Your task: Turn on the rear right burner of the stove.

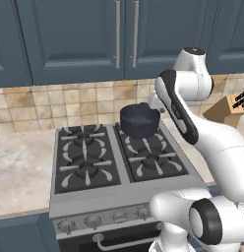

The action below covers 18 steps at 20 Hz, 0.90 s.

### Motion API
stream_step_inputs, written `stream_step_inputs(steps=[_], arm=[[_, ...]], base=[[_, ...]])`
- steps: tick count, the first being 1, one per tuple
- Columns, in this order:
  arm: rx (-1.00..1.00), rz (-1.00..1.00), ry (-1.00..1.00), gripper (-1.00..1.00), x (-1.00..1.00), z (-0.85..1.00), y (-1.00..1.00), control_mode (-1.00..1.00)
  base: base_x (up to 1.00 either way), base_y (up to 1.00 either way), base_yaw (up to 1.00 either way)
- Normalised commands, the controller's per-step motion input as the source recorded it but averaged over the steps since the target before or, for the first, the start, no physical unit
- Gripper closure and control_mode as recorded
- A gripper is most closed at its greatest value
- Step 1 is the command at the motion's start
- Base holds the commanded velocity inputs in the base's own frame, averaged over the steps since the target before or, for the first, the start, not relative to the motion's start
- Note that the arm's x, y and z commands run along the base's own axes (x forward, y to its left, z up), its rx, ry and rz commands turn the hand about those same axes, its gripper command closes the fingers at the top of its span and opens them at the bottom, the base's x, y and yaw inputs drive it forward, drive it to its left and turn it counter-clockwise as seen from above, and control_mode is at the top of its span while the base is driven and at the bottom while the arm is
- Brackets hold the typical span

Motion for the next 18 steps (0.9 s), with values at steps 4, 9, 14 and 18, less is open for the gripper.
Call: stream_step_inputs(steps=[4, 9, 14, 18], arm=[[0.0, 0.0, 0.0, -1.0, -0.02, 0.0, 0.0, 1.0], [0.0, 0.0, 0.0, -1.0, 0.0, 0.0, 0.0, 1.0], [0.0, 0.0, 0.0, -1.0, 0.0, 0.0, 0.0, 1.0], [0.0, 0.0, 0.0, -1.0, 0.0, 0.0, 0.0, 1.0]], base=[[-0.22, 0.04, 0.01], [-0.56, 0.24, 0.0], [-0.42, 0.37, 0.0], [-0.12, 0.7, -0.01]])
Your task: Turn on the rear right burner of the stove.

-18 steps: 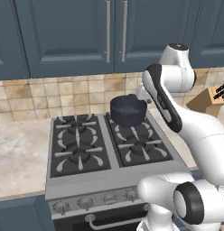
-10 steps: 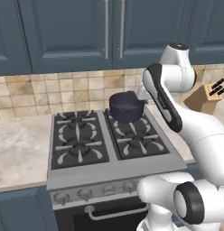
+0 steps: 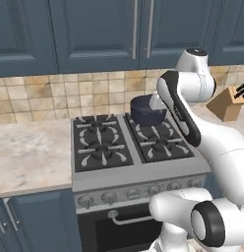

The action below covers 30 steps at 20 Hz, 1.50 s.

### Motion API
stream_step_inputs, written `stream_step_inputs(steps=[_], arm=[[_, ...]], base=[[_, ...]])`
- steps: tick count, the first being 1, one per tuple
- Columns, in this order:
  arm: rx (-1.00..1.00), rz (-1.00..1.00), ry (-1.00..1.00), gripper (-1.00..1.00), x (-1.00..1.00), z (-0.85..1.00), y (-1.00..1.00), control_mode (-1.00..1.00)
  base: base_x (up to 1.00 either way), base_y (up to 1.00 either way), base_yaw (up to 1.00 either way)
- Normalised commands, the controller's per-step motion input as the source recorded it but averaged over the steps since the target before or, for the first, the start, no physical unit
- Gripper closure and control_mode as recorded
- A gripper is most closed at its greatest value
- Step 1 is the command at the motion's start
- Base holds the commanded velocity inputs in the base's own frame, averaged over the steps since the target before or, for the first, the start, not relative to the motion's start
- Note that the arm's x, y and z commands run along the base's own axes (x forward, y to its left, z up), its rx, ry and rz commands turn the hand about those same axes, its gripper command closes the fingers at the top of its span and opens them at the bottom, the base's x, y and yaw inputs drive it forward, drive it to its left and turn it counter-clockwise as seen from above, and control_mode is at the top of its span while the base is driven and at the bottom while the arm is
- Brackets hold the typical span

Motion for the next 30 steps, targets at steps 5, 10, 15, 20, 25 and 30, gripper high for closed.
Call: stream_step_inputs(steps=[5, 10, 15, 20, 25, 30], arm=[[0.0, 0.0, 0.0, -1.0, 0.0, 0.0, 0.0, 1.0], [0.0, 0.0, 0.0, -1.0, 0.0, 0.0, 0.0, 1.0], [0.0, 0.0, 0.0, -1.0, 0.0, 0.0, 0.0, 1.0], [0.0, 0.0, 0.0, -1.0, 0.0, 0.0, 0.0, 1.0], [0.0, 0.0, 0.0, -1.0, 0.0, 0.0, 0.0, 1.0], [0.0, 0.0, 0.0, -1.0, -0.06, -0.01, -0.06, -1.0]], base=[[-0.18, 0.75, -0.03], [-0.31, 0.51, -0.05], [-0.21, 0.41, -0.07], [0.0, 0.0, -0.01], [0.0, 0.0, 0.0], [-0.1, -0.03, 0.0]])
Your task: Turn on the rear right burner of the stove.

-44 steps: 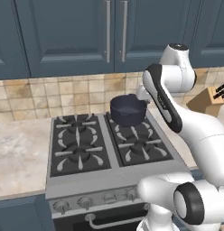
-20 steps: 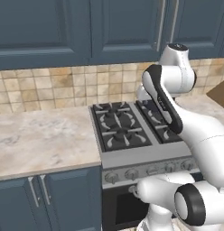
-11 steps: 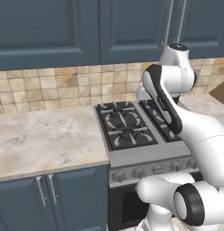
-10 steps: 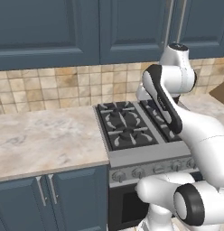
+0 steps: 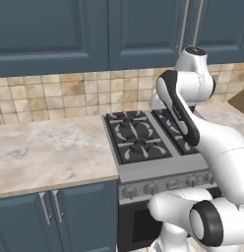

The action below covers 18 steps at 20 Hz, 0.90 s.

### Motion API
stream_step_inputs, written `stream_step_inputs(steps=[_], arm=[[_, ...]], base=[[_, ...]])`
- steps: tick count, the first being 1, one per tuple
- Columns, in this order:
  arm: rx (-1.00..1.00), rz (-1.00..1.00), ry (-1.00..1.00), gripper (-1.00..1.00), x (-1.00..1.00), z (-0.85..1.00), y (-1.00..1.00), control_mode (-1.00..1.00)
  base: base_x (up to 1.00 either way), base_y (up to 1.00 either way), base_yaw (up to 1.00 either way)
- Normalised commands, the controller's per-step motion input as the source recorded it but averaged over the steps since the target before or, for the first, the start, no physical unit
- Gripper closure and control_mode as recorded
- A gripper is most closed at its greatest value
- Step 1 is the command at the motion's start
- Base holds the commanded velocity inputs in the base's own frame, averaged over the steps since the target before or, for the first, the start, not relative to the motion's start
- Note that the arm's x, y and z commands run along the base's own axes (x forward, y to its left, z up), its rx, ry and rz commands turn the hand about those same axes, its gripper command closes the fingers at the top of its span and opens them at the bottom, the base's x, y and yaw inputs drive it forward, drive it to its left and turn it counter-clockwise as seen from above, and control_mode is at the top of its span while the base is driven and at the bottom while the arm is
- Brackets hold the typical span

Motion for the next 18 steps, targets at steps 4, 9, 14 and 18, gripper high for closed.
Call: stream_step_inputs(steps=[4, 9, 14, 18], arm=[[0.0, -0.04, -0.07, -1.0, -0.4, -0.17, -0.9, -1.0], [0.05, -0.05, -0.08, -1.0, -0.34, -0.36, -1.0, -1.0], [0.11, -0.01, -0.08, -1.0, -0.14, -0.65, -1.0, -1.0], [0.09, 0.01, -0.32, -1.0, 0.0, -0.98, -0.97, -1.0]], base=[[0.0, 0.0, 0.0], [0.0, 0.0, 0.0], [0.0, 0.0, 0.0], [0.0, 0.0, 0.0]])
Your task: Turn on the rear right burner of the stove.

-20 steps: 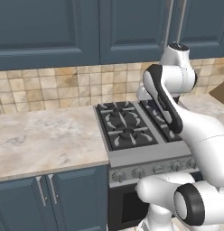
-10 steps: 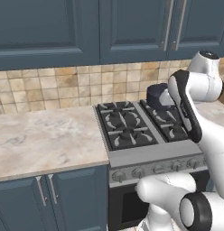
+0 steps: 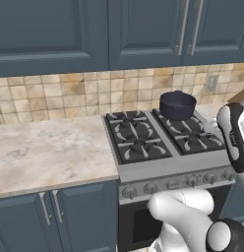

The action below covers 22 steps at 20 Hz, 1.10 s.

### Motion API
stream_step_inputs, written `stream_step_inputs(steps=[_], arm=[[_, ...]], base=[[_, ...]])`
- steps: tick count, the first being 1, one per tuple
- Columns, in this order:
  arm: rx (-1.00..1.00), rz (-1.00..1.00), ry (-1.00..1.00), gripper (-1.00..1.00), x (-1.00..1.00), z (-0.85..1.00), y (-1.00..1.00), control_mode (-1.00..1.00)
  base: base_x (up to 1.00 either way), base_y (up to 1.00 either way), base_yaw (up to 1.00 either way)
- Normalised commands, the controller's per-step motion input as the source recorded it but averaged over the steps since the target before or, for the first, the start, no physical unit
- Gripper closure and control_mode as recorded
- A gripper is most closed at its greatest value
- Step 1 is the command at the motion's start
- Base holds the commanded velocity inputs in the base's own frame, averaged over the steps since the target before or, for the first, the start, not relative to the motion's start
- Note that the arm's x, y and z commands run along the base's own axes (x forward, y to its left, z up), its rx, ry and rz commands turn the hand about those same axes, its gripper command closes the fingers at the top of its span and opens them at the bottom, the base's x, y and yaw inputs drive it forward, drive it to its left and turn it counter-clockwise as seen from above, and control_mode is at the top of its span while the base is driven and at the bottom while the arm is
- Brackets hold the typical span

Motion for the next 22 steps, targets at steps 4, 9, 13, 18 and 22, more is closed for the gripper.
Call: stream_step_inputs(steps=[4, 9, 13, 18, 22], arm=[[-0.03, 0.06, -0.6, -1.0, -0.03, -1.0, -1.0, -1.0], [-0.09, 0.08, -0.68, -1.0, -0.09, -1.0, -1.0, -1.0], [-0.2, 0.07, -0.49, -1.0, 0.0, -1.0, -0.89, -1.0], [-0.02, 0.0, 0.0, -1.0, -0.01, -0.12, -0.01, -1.0], [0.0, 0.0, 0.0, -1.0, 0.0, -0.43, -0.03, -1.0]], base=[[0.0, 0.0, 0.0], [0.0, 0.0, 0.0], [0.0, 0.0, 0.0], [0.0, 0.0, 0.0], [0.0, 0.0, 0.0]])
